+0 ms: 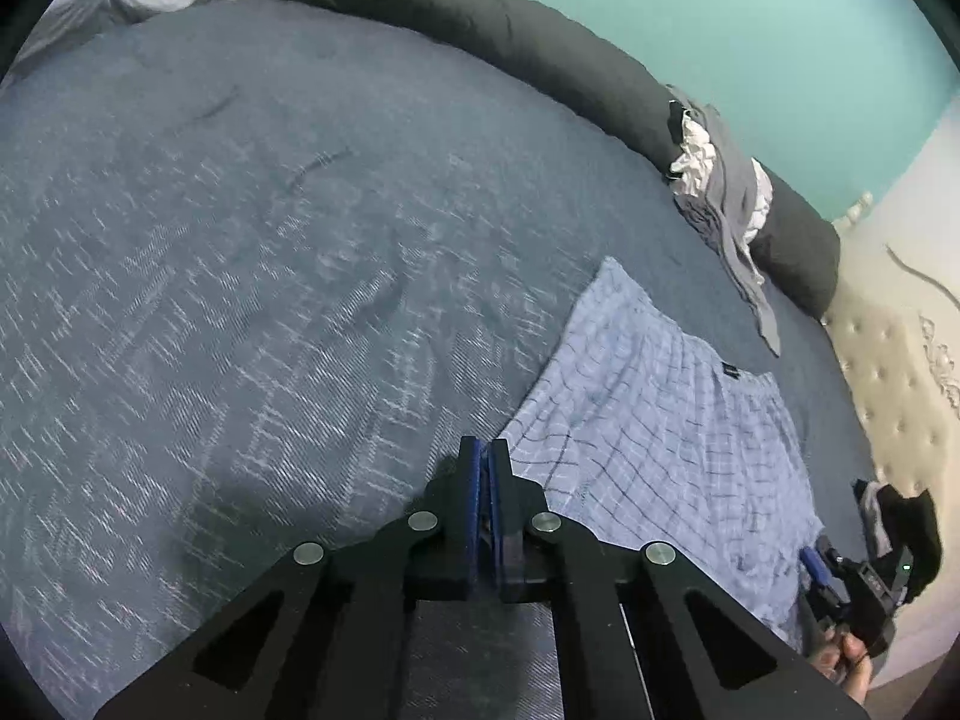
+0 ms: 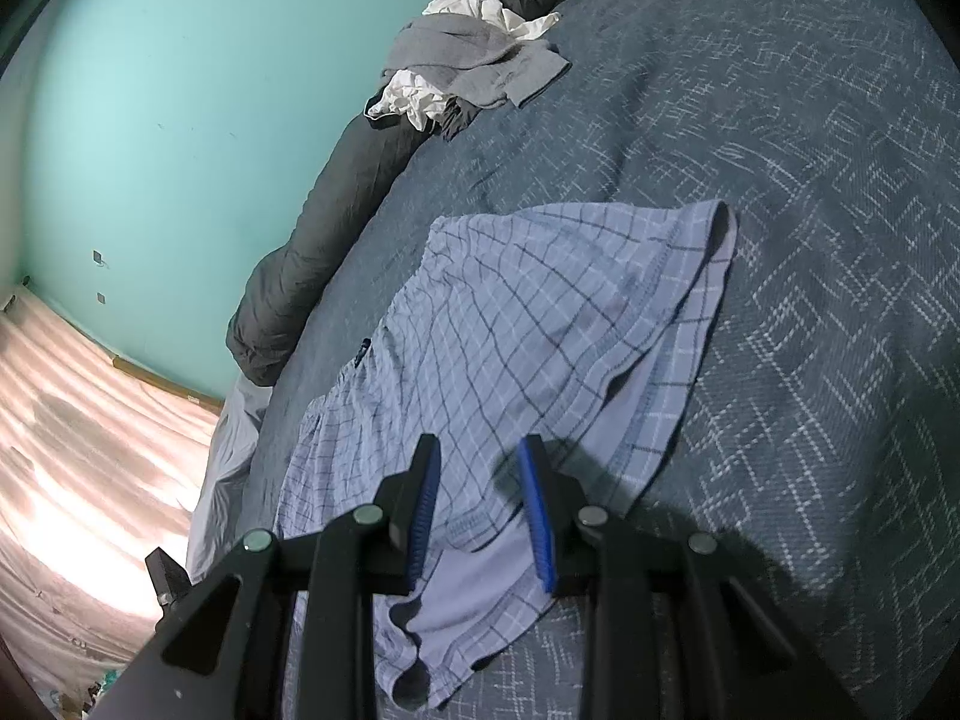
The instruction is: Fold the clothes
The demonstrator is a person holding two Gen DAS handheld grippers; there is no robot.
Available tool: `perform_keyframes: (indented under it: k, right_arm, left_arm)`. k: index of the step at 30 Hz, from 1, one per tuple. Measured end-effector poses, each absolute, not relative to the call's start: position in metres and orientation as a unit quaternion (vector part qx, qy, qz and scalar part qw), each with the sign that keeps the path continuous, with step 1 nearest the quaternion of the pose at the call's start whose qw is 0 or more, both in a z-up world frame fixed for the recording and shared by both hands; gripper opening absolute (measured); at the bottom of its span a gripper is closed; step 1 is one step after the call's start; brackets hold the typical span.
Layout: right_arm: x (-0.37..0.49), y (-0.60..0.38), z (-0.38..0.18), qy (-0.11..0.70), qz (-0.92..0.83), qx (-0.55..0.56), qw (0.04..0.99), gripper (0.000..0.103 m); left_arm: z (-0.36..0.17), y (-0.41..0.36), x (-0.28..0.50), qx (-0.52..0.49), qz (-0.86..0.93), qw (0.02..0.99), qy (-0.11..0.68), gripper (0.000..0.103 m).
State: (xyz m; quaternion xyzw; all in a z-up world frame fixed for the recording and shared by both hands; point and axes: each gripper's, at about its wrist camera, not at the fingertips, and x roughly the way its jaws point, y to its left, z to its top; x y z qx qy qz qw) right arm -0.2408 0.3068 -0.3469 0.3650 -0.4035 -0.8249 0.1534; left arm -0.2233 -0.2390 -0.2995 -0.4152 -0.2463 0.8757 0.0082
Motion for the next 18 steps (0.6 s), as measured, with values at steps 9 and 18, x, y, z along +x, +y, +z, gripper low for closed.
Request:
perform_keyframes:
  k: [9,18]
  right_arm:
    - [-0.241,0.305,-0.346,-0.401,-0.825,0.367,0.156,0.027]
    - [-0.238,0.293,-0.336,-0.393,-0.822,0.372,0.178,0.045]
  left_arm:
    - [-0.306,-0.253,-0.218,-0.411,0.868,-0.009,-0.278,0.004]
    - [-0.302,-0.244,-0.212,-0.418,0.864,0.023,-0.279,0.038]
